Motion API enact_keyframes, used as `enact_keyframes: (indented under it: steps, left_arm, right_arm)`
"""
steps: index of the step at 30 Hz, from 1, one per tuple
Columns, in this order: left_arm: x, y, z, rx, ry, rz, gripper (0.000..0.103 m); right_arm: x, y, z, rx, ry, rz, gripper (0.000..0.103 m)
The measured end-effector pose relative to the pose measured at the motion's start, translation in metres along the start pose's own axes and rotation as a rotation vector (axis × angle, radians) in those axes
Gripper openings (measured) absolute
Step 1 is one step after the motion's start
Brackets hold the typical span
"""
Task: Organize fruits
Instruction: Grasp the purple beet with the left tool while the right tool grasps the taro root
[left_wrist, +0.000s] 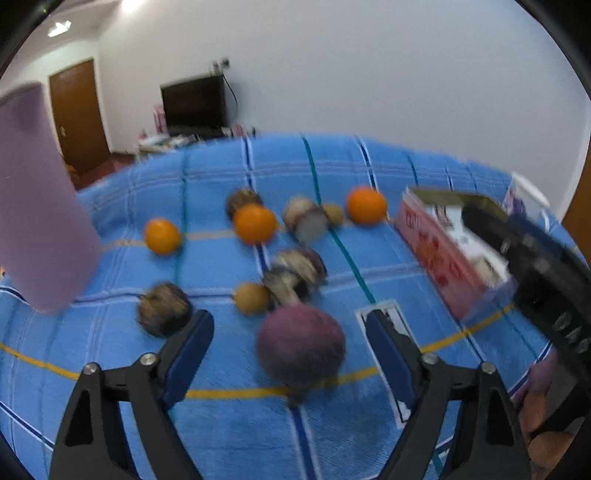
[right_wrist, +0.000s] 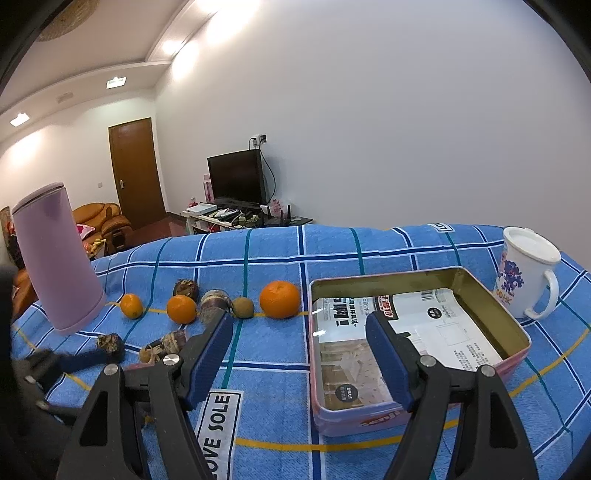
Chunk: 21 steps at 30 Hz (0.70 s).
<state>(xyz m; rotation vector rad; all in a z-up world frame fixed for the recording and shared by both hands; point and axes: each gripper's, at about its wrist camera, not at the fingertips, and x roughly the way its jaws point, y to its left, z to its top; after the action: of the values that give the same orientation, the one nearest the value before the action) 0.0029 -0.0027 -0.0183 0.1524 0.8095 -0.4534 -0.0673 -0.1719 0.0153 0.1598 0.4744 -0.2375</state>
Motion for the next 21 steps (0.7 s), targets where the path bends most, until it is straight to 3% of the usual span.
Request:
enact_keyframes:
  steps: [2, 4, 9, 12, 16, 18, 21]
  left_arm:
    - [0.013, -0.003, -0.004, 0.011, 0.053, 0.023, 0.065]
    - [0.016, 0.000, -0.004, -0.003, 0.072, -0.005, 0.057]
    - [0.010, 0.015, -0.003, -0.016, 0.050, 0.069, 0.056]
    - [0.002, 0.038, 0.001, -0.095, 0.019, 0.110, 0.056]
    - [-0.009, 0.069, 0.005, -0.209, -0.063, 0.234, 0.056]
    - [-0.016, 0.082, 0.005, -0.258, -0.105, 0.287, 0.056]
    - [-0.024, 0.099, 0.003, -0.328, -0.149, 0.287, 0.056]
  right_arm:
    - [0.000, 0.000, 0.000, -0.001, 0.004, 0.003, 0.076]
    - [0.000, 0.000, 0.000, -0.003, 0.004, 0.005, 0.076]
    - [0.000, 0.001, 0.000, -0.006, 0.006, 0.006, 0.076]
    - [0.001, 0.001, 0.000, -0.006, 0.012, 0.017, 0.076]
    - [0.005, 0.009, -0.001, -0.027, 0.027, 0.061, 0.076]
    - [0.011, 0.016, -0.001, -0.040, 0.063, 0.121, 0.076]
    - [0.023, 0.033, -0.001, -0.058, 0.136, 0.228, 0.076]
